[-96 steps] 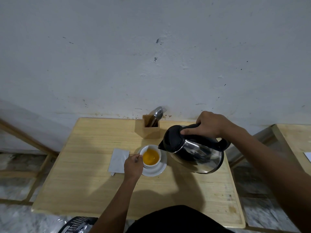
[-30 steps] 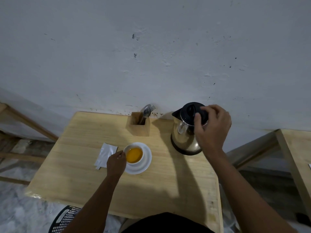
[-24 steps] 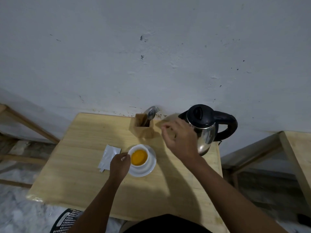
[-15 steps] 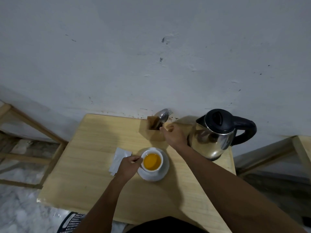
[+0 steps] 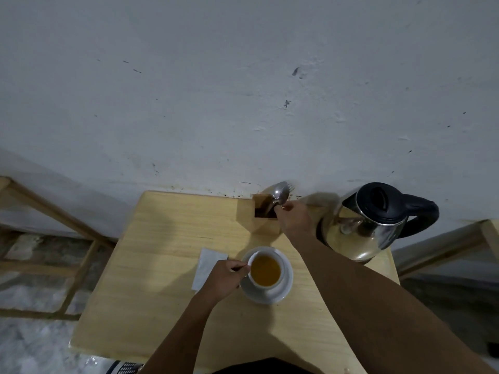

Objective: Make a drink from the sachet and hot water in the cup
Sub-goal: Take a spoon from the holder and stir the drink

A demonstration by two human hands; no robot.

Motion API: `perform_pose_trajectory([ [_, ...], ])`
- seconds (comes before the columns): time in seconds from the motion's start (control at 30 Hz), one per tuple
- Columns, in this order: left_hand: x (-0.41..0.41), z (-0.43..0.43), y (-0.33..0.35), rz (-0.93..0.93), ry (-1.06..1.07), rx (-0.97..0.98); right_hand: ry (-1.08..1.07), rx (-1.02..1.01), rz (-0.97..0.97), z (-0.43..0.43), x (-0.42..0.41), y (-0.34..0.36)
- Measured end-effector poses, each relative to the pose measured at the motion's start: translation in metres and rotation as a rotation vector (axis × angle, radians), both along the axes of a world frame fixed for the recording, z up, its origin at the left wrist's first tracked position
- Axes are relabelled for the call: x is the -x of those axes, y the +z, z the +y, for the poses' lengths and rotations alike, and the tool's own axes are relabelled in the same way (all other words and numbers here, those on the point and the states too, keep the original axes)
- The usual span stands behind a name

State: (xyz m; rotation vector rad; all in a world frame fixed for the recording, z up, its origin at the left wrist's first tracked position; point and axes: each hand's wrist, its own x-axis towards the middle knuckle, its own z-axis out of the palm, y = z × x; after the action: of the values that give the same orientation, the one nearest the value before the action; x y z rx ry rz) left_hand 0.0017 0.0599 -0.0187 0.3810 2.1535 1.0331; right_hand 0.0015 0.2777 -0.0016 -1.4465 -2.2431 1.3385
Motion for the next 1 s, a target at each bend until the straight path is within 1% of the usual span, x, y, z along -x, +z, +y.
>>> perform_pose_trajectory([
  [0.23, 0.001, -0.002, -0.001, -0.011, -0.03, -0.014, -0.066, -0.076, 0.17, -0.008, -0.003, 0.016],
  [0.33, -0.001, -0.003, -0.003, -0.013, -0.016, -0.029, -0.073, -0.127, 0.339, -0.009, -0.014, 0.03],
  [0.43, -0.002, -0.003, -0.005, 0.008, -0.005, -0.043, -0.024, -0.211, 0.527, -0.014, -0.035, 0.05],
  [0.53, -0.003, -0.002, -0.007, 0.013, 0.005, -0.05, 0.011, -0.158, 0.673, -0.026, -0.064, 0.076],
  [0.6, -0.005, -0.002, -0.009, 0.016, 0.008, -0.054, 0.07, -0.129, 0.697, -0.033, -0.084, 0.087],
  [0.7, -0.009, -0.004, -0.01, 0.023, 0.028, -0.084, 0.219, -0.141, 0.654, -0.041, -0.111, 0.087],
  [0.77, -0.011, -0.003, -0.01, 0.034, 0.034, -0.103, 0.263, -0.104, 0.581, -0.044, -0.123, 0.077],
  [0.87, -0.015, -0.003, -0.01, 0.073, 0.036, -0.103, 0.339, -0.08, 0.321, -0.048, -0.142, 0.057],
  [0.9, -0.016, -0.003, -0.01, 0.087, 0.038, -0.098, 0.357, -0.039, 0.234, -0.049, -0.148, 0.049],
  [0.97, -0.018, -0.003, -0.011, 0.103, 0.039, -0.09, 0.4, 0.077, 0.123, -0.053, -0.162, 0.041],
  [1.0, -0.018, -0.003, -0.011, 0.103, 0.041, -0.084, 0.44, 0.093, 0.084, -0.057, -0.168, 0.04],
])
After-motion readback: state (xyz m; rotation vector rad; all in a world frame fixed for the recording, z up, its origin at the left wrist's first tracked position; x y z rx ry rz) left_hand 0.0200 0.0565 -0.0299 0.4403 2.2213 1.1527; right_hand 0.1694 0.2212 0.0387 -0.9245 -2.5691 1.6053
